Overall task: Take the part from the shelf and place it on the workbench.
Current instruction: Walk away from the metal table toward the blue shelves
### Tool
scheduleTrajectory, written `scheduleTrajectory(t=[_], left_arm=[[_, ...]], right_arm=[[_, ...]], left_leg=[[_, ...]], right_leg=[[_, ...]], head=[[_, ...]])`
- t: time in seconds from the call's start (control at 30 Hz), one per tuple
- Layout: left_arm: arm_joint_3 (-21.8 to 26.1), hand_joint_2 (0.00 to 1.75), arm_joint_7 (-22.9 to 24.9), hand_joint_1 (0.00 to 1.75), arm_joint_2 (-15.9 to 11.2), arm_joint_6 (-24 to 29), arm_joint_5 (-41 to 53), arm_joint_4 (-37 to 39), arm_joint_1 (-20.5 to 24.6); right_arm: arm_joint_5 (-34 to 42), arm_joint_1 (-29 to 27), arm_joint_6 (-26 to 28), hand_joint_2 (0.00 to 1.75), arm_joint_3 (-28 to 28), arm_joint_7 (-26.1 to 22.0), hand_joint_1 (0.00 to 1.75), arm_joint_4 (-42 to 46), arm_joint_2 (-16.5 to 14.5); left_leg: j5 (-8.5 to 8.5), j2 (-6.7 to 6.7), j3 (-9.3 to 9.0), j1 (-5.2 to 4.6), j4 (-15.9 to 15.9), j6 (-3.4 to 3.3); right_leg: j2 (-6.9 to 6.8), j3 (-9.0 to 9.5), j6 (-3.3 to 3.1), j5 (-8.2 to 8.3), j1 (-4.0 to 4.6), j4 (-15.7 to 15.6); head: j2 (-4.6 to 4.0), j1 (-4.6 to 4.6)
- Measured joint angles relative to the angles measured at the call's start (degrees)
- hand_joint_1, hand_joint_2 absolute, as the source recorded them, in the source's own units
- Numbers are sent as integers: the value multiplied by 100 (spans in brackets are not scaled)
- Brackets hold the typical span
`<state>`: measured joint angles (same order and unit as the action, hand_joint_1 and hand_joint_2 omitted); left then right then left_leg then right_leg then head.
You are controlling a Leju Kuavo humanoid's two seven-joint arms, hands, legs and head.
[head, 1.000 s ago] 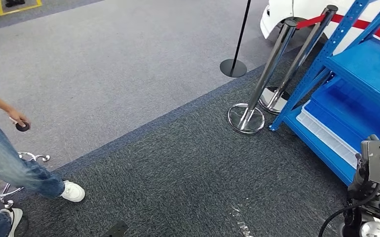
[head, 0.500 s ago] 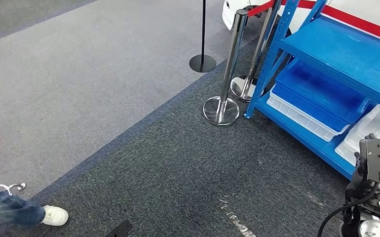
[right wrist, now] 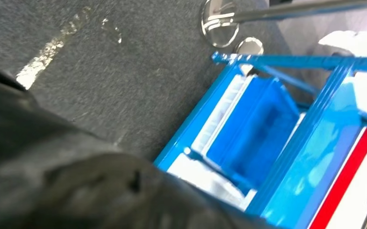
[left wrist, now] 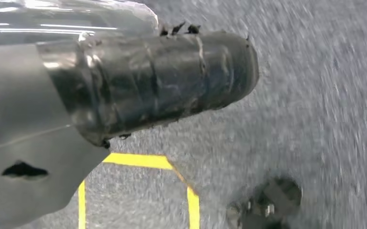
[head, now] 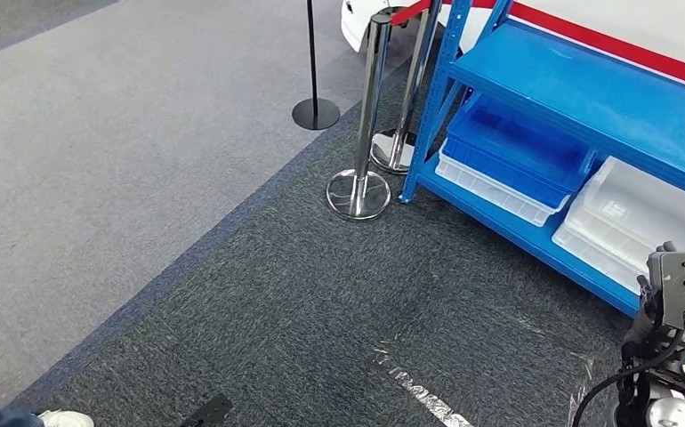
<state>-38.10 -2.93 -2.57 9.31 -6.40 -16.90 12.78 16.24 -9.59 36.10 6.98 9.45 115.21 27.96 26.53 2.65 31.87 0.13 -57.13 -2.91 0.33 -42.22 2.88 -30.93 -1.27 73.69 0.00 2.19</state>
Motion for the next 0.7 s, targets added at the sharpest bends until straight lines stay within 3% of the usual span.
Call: scheduleTrajectory(t=[0.07,0.13,0.2,0.27,0.3,0.37,0.43,0.5,0.53,0.57,0.63,0.7], left_arm=[[0,0,-4,0,14,-2,-2,0,0],[0,0,-5,0,20,5,-9,0,11],[0,0,-4,0,15,14,-19,0,18],[0,0,3,0,15,15,-22,0,22],[0,0,6,0,15,15,-23,0,27],[0,0,-3,0,18,14,-25,0,30],[0,0,-20,0,22,14,-25,0,14],[0,0,-27,0,23,14,-26,0,-9],[0,0,-28,0,23,14,-27,0,-15],[0,0,-29,0,23,15,-30,0,-17],[0,0,-34,0,15,22,-40,0,-4],[0,0,-38,0,8,28,-49,0,6]], right_arm=[[9,6,4,0,-3,-11,0,-13,0],[16,16,12,0,-2,-30,0,-14,1],[20,24,20,0,2,-40,0,-15,2],[25,18,21,0,3,-43,0,-14,4],[28,12,18,0,4,-48,0,-13,4],[48,13,9,0,3,-64,0,-13,4],[75,18,-1,0,-2,-85,0,-17,-3],[91,17,-7,0,-13,-97,0,-28,-15],[94,17,-7,0,-20,-101,0,-36,-21],[96,17,-7,0,-26,-104,0,-42,-25],[96,24,-4,0,-35,-107,0,-49,-27],[97,36,2,0,-44,-111,0,-56,-28]], left_leg=[[23,124,0,11,-25,30],[65,233,-4,-1,-73,92],[99,331,-14,-36,-99,159],[126,429,-34,-47,-104,215],[168,385,-32,-35,-139,248],[413,107,114,-5,-492,304],[780,-161,457,7,-1235,329],[905,-215,727,5,-1757,319],[797,-225,718,2,-1707,296],[596,-264,603,-4,-1437,259],[211,-518,246,-7,-632,161],[99,-716,37,-13,-188,110]], right_leg=[[-89,330,27,308,-26,-563],[-300,695,1,513,-8,-1247],[-381,793,-75,522,27,-1455],[-255,776,-150,544,21,-1447],[-190,770,-183,551,10,-1449],[-78,766,-255,572,-15,-1460],[34,752,-303,581,-7,-1460],[187,741,-322,588,20,-1458],[270,741,-325,590,33,-1456],[356,745,-326,592,44,-1454],[499,745,-315,596,56,-1446],[624,714,-269,619,37,-1443]], head=[[0,1],[0,0],[0,-4],[0,-6],[0,-7],[0,-11],[0,-13],[0,-13],[0,-14],[0,-15],[0,-11],[0,-9]])
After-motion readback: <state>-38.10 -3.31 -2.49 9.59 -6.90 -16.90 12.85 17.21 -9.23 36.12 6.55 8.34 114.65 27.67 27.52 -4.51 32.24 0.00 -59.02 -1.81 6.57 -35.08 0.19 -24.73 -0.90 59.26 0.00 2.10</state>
